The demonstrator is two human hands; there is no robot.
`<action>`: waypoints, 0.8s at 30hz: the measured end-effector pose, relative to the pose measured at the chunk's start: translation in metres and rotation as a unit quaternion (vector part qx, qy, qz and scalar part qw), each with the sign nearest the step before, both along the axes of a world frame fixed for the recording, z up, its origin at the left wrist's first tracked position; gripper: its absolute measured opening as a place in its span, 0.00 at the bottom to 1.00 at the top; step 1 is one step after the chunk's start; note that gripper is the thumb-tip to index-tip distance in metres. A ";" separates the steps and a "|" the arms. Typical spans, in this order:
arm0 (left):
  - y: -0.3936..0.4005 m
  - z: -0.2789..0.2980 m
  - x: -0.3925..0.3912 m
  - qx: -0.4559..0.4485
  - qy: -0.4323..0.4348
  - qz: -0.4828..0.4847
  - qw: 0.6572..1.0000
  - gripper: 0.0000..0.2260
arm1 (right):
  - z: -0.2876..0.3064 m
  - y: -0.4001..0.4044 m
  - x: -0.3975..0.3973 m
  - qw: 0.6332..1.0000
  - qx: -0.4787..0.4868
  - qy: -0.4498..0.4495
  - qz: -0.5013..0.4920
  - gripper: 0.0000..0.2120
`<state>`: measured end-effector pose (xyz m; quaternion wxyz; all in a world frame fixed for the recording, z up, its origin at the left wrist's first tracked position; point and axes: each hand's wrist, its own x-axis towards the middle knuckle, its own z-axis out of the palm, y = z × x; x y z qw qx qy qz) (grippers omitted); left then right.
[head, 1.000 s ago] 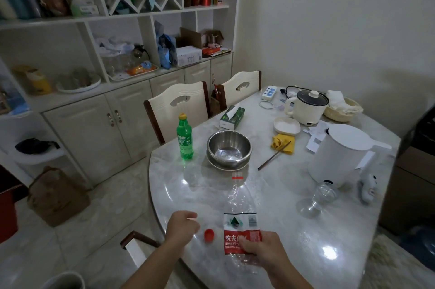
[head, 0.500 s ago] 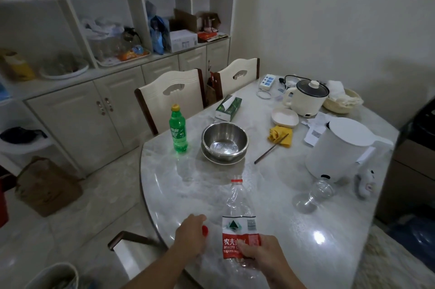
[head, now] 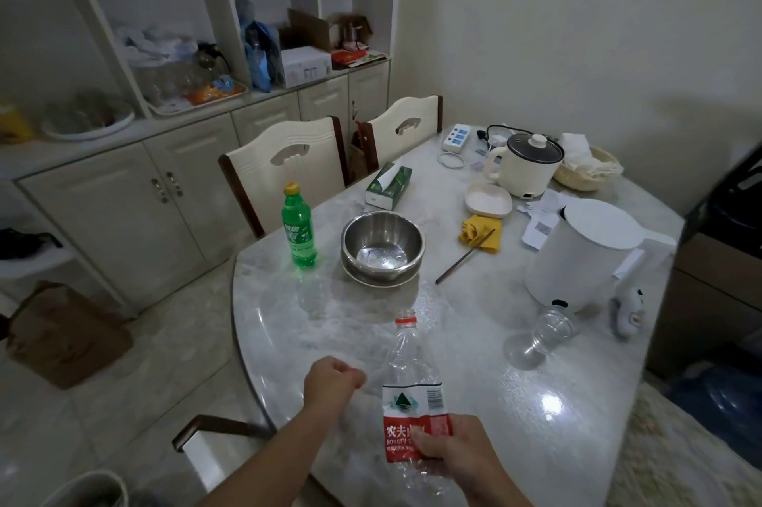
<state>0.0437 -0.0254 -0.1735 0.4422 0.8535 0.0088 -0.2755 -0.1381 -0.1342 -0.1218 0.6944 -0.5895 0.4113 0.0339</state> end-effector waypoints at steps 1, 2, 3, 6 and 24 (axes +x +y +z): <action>-0.002 0.009 0.006 -0.056 0.052 0.031 0.997 0.06 | 0.000 0.001 -0.001 1.000 0.002 0.001 0.003 0.08; -0.004 0.019 0.010 -0.109 0.089 0.049 0.989 0.06 | 0.000 0.002 -0.001 1.000 0.003 0.002 0.006 0.09; -0.005 0.030 0.014 -0.159 0.115 0.060 0.979 0.06 | 0.000 0.003 -0.001 1.000 0.005 0.002 0.008 0.10; -0.008 0.058 0.019 -0.285 0.160 0.079 0.942 0.04 | 0.002 0.007 -0.001 1.000 0.010 -0.001 0.010 0.14; 0.008 0.116 0.000 -0.358 0.088 -0.066 0.927 0.08 | 0.026 0.023 -0.012 0.997 -0.060 0.014 0.045 0.08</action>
